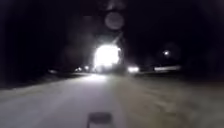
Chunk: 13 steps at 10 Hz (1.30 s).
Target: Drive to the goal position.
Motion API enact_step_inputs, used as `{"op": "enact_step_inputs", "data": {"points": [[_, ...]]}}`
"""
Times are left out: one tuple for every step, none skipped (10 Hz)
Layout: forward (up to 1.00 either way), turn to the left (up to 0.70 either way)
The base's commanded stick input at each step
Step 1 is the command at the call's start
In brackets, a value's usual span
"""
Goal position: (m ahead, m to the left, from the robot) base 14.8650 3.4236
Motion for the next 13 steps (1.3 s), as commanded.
{"op": "enact_step_inputs", "data": {"points": [[1.0, 0.4], [1.0, 0.4], [1.0, 0.4], [1.0, 0.4], [1.0, 0.4], [1.0, 0.4], [1.0, 0.4], [1.0, 0.35], [1.0, 0.16], [1.0, 0.0], [1.0, 0.0], [1.0, 0.0], [1.0, 0.0]]}}
